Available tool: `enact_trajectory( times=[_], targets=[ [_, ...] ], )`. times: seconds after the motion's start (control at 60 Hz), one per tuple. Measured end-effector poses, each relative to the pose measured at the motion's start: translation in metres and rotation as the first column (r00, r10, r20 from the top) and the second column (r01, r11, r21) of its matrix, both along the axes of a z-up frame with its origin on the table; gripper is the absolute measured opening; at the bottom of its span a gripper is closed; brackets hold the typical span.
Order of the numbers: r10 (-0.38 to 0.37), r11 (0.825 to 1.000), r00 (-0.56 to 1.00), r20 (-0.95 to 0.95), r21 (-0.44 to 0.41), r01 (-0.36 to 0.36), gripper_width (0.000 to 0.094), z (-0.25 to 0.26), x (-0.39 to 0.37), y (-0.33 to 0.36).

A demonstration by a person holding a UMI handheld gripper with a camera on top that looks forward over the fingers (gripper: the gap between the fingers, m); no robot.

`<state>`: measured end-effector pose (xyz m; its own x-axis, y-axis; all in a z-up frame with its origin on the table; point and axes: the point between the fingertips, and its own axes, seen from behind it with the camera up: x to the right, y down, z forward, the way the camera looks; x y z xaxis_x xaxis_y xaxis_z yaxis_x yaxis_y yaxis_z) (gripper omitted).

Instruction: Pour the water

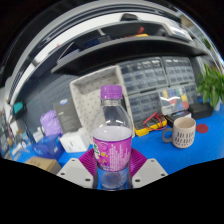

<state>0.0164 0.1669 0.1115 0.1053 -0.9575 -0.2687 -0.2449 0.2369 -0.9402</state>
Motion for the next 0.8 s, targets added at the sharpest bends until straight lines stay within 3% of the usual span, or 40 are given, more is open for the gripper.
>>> enact_trajectory(
  times=[0.067,0.133,0.183,0.25,0.317,0.367,0.45,0.517,0.733,0.8],
  targets=[
    [-0.018,0.994,0.999,-0.035,0.108,0.021,0.0392,0.008,0.015,-0.015],
    [-0.031,0.967,0.996,-0.078,0.248,0.050,0.0394,0.014,0.031,-0.028],
    [-0.039,0.927,0.994,-0.105,0.367,0.075,0.0393,0.019,0.043,-0.039],
    [-0.050,0.853,0.992,-0.119,0.511,0.104,0.0394,0.029,0.057,-0.056],
    [-0.055,0.747,0.987,-0.152,0.650,0.142,0.0391,0.035,0.069,-0.070],
    [-0.050,0.655,0.982,-0.182,0.737,0.170,0.0391,0.035,0.077,-0.081],
    [-0.051,0.524,0.972,-0.230,0.822,0.222,0.0393,0.033,0.086,-0.094],
    [-0.043,0.431,0.967,-0.250,0.869,0.244,0.0393,0.031,0.093,-0.102],
    [0.028,0.074,0.949,-0.314,0.948,0.311,0.0393,0.033,0.105,-0.107],
    [0.028,-0.020,0.944,-0.328,0.944,0.329,0.0394,0.032,0.109,-0.111]
  ],
)
